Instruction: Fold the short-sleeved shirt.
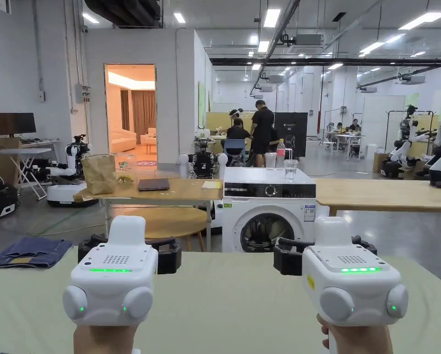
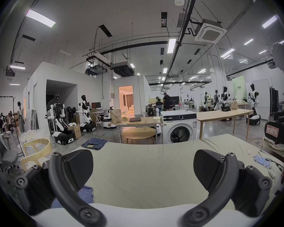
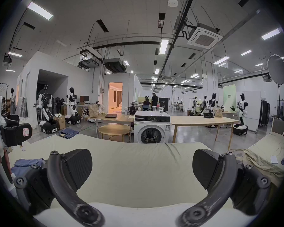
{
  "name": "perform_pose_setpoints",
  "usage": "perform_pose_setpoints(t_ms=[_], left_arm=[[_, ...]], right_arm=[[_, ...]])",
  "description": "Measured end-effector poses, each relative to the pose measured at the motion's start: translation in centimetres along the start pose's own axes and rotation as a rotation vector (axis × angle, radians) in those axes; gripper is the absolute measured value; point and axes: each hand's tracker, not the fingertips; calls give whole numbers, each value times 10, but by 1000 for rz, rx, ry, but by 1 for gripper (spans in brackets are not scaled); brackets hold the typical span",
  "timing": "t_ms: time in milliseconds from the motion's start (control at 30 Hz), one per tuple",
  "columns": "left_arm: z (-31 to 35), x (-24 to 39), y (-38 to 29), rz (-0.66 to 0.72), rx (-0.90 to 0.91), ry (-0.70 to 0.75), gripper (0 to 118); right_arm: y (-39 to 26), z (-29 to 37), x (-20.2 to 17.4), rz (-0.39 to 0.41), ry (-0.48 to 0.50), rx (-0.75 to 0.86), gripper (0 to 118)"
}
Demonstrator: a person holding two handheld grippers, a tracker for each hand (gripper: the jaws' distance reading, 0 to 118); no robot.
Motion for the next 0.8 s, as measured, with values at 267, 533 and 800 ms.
perform_pose_setpoints(t_ms=[267,533,800], left_arm=[[-1,0,0,9,2,0,118],[-1,-1,-1,16,13,3,118],[-1,-1,-2,14,7,5,118]], right_arm=[[0,1,0,5,0,2,118],[-2,0,-1,8,-7,6,118],[-4,0,-1,11,-4,5,118]])
